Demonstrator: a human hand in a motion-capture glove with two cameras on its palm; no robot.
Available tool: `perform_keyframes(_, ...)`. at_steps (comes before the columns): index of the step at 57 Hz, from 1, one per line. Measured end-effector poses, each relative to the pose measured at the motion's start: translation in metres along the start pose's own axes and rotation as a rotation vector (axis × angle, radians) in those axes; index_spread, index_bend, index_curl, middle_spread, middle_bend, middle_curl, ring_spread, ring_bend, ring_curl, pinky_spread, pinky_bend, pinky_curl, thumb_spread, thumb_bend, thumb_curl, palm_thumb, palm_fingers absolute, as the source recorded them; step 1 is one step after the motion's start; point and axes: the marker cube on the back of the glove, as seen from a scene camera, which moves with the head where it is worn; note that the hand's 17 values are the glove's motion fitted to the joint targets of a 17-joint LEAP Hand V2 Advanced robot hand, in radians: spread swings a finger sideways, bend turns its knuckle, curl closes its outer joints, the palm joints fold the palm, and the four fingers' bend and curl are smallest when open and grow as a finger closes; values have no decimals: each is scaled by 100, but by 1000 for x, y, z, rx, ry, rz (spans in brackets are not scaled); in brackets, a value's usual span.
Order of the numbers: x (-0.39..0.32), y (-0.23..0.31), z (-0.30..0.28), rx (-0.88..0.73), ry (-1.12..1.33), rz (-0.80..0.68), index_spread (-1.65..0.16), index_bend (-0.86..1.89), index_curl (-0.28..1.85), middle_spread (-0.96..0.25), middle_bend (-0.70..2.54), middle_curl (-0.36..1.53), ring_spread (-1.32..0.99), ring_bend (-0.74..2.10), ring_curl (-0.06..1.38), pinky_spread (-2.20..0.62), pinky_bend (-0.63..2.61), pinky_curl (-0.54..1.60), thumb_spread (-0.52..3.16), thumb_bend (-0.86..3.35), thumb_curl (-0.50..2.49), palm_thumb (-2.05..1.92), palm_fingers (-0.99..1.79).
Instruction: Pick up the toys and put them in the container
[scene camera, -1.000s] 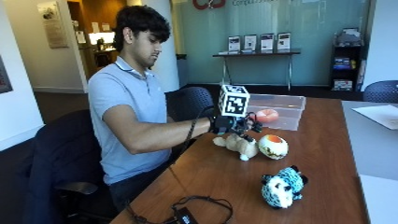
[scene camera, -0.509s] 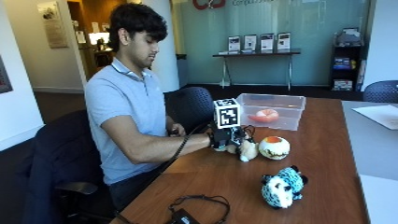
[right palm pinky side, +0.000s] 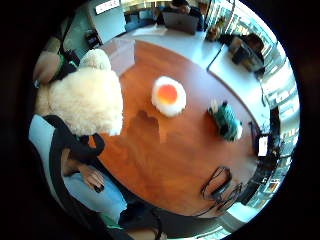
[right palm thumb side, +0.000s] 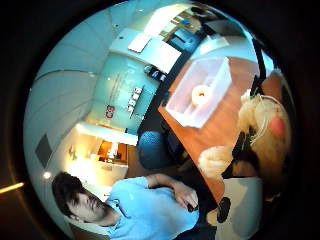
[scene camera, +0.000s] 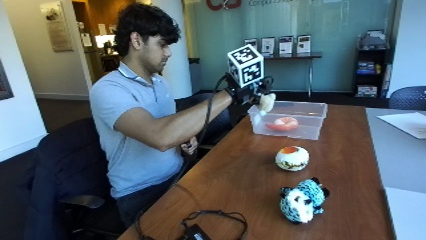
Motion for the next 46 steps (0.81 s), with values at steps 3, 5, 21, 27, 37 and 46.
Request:
perform_keyframes(3,-15,-29,-1,-4,10,-43,-17,17,49,-6,26,44,-21,62,34,-43,106,32,118,27,63,76,89)
perform_keyframes(5,-24,-48,1,-14,3,-66,-17,17,49,-6,28,44,-21,61,34,-43,105,32,116,26,64,76,90)
perform_keyframes(21,-80,-173,56,-56,50,-170,-15,16,52,-7,27,48,-23,56,35,-44,102,35,111,23,69,79,90)
perform_keyframes(27,-85,-194,78,-141,47,-121,-15,16,52,-7,26,49,-24,55,36,-44,102,35,110,22,71,80,90)
perform_keyframes(37,-57,-190,98,-415,217,-20,-22,15,57,-6,8,42,-14,7,29,-31,117,45,139,13,56,50,-26)
perform_keyframes(46,-13,-168,85,-359,254,62,-27,15,43,-6,12,33,-10,13,18,-14,113,37,145,-2,43,21,-20)
